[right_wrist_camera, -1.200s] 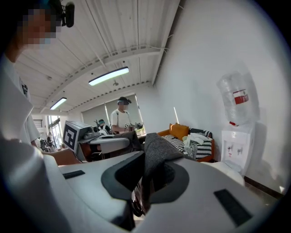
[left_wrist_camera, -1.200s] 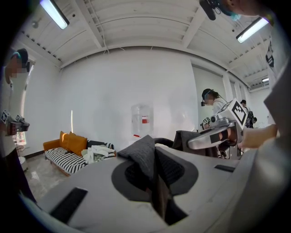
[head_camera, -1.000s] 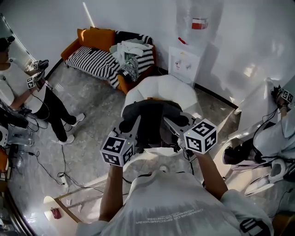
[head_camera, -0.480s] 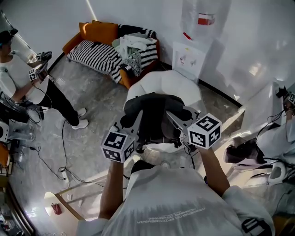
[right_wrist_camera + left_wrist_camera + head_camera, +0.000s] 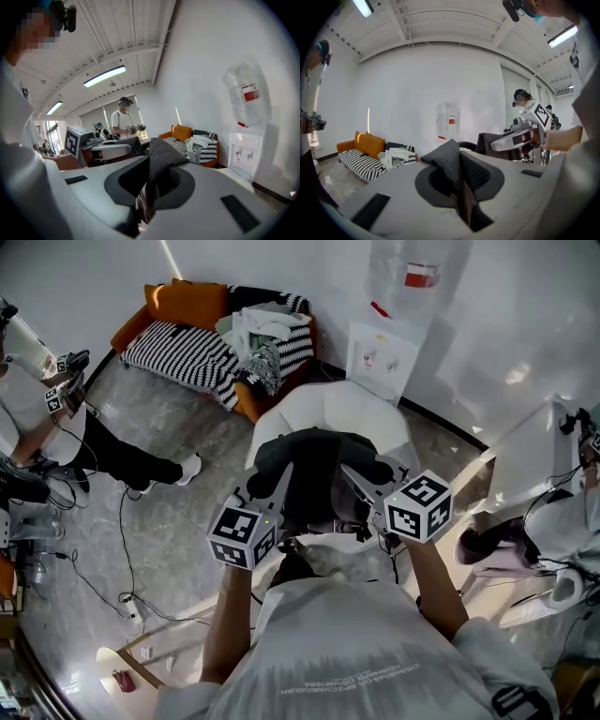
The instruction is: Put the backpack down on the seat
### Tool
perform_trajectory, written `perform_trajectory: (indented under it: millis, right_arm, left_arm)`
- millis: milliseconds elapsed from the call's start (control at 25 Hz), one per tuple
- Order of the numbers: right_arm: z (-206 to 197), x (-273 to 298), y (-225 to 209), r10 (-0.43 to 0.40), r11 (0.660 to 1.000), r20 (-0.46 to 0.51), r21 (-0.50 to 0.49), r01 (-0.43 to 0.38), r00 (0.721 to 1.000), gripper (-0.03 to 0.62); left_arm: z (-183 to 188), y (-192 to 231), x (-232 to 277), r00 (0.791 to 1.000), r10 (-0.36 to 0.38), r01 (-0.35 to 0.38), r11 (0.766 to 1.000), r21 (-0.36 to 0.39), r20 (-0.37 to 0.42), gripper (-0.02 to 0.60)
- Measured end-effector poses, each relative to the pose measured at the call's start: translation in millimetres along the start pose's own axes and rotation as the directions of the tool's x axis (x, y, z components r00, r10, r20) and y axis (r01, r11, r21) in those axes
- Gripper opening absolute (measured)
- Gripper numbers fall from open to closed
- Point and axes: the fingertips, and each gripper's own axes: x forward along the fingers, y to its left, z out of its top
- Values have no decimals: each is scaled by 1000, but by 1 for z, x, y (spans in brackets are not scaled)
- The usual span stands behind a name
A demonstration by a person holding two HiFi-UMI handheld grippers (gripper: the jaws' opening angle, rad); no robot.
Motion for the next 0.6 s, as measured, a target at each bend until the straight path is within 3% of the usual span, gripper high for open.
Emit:
perform_trajectory:
  millis: [600]
  right_arm:
    - [22, 92, -43, -79, 993, -10, 85, 80, 997, 31]
  left_arm:
    - [-2, 99, 53, 990, -138, 137, 990, -19, -14, 57]
